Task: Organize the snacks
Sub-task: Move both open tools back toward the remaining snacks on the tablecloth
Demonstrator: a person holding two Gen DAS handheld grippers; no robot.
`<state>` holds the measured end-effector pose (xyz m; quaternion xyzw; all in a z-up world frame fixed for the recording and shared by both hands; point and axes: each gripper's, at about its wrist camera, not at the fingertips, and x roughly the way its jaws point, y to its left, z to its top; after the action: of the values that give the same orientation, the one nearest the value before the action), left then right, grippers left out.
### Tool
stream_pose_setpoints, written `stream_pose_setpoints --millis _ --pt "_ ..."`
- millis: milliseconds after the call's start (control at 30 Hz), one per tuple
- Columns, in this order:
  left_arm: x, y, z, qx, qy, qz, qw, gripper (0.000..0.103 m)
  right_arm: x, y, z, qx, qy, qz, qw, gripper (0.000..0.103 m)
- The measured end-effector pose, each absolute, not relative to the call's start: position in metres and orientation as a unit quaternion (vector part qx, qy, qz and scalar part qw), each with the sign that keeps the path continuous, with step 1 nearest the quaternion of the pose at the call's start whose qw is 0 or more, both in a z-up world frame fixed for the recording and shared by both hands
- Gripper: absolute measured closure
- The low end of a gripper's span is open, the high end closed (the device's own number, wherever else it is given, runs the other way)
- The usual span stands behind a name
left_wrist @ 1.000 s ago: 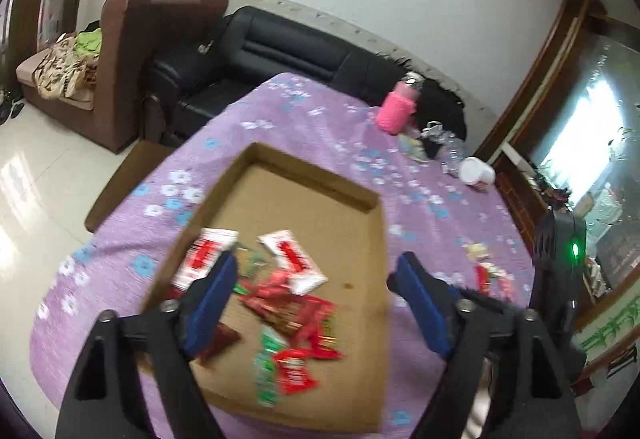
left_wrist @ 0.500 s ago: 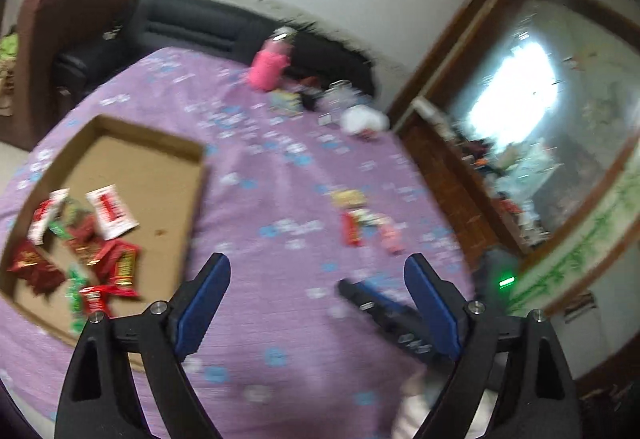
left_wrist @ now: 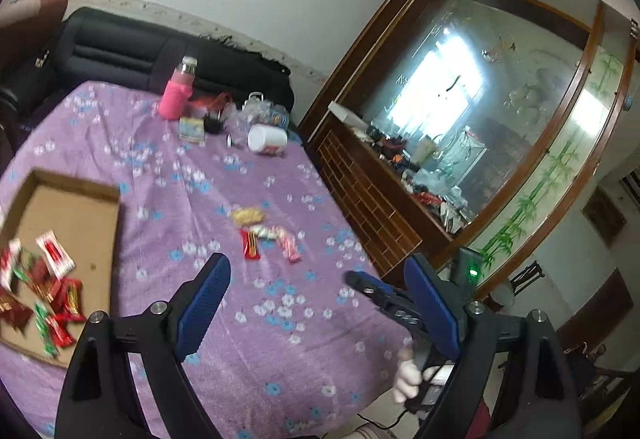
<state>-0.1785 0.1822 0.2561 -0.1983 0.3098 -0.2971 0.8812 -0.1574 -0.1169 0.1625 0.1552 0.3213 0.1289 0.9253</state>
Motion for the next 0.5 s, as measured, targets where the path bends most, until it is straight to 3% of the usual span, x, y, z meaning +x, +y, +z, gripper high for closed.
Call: stream_pose_setpoints --millis 300,400,500 --pt "-0.170 0.214 0.357 -0.196 0.299 -0.269 0.894 0.013 -0.171 -0.153 0.298 0.153 0.260 0.140 0.943 0.046" --pt "-0.172 0.224 0.370 -0.194 0.290 -0.257 0.901 0.008 -0.167 -0.159 0.322 0.166 0.265 0.151 0.938 0.037" --pt "-0.172 0.233 0.356 -0.211 0.286 -0.250 0.900 0.006 -0.164 -0.160 0.312 0.177 0.276 0.153 0.932 0.037"
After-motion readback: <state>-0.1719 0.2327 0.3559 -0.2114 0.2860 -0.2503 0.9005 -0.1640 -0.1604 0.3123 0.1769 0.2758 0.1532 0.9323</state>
